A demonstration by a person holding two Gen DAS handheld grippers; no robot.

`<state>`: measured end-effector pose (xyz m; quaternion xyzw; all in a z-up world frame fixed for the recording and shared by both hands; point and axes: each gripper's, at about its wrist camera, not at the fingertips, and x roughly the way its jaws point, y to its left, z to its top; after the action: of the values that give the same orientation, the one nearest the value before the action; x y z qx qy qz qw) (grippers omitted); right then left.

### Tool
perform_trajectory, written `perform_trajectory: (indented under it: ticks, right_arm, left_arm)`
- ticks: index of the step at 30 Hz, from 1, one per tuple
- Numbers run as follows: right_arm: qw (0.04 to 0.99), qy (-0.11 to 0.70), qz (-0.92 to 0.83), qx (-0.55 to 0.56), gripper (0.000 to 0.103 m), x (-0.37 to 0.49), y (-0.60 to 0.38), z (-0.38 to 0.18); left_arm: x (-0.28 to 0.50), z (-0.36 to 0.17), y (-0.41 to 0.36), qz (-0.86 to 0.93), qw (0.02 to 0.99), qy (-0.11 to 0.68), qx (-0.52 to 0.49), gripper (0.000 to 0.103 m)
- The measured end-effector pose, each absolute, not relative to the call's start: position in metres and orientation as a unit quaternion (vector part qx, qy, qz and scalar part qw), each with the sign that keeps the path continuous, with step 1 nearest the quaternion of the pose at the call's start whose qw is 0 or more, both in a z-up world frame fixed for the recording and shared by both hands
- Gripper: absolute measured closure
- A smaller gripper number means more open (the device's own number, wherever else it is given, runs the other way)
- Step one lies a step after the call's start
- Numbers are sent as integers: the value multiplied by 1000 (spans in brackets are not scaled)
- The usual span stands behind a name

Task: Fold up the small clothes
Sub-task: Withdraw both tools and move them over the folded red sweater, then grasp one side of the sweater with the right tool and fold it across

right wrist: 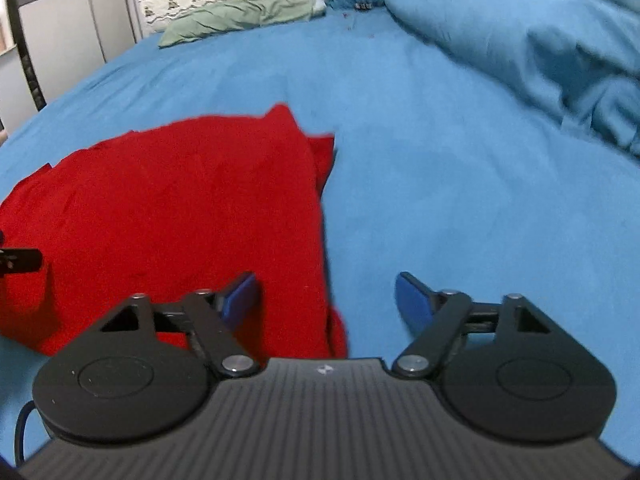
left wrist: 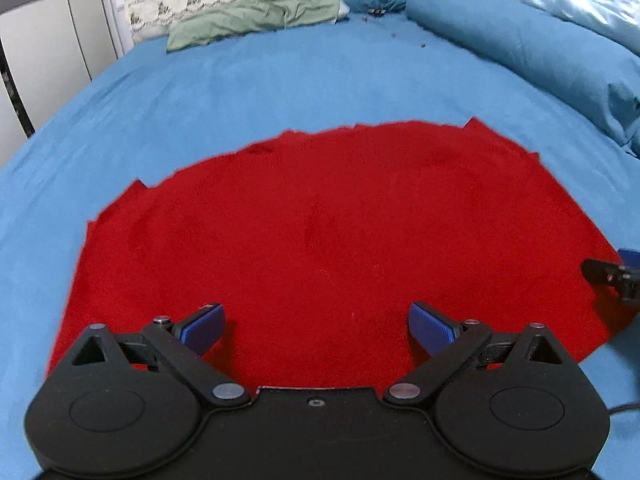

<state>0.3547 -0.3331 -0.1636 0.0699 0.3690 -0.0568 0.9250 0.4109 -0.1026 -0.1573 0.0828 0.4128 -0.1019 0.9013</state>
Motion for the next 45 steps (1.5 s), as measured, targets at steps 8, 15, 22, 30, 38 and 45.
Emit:
perform_trajectory:
  ticks: [8,15,22,30,38,45]
  right_arm:
    - [937,344,-40,39,37,343,-315,-176]
    - [933,354,-17,60,76,346,-310,-170]
    - [908,337,13,248,80,354,-336,-122]
    - [908,289,171,250,80,392,-242,-30]
    - [864,388,307,90,80,438,-50,-81]
    - [856,421,293,59,65,437,-14,-124]
  left_arm:
    - [420,-179,-103,-91,890,440,73,0]
    - [432,-181,-105,-86,881,459,72,0]
    - [437,-178,-102,-94,875,471,66,0]
    - [412,-131,-16,-102,896,431,37,7]
    - [361,-157,98,-64,912,405,14,6]
    - [351,-176,116,-77,907,414,-1,6]
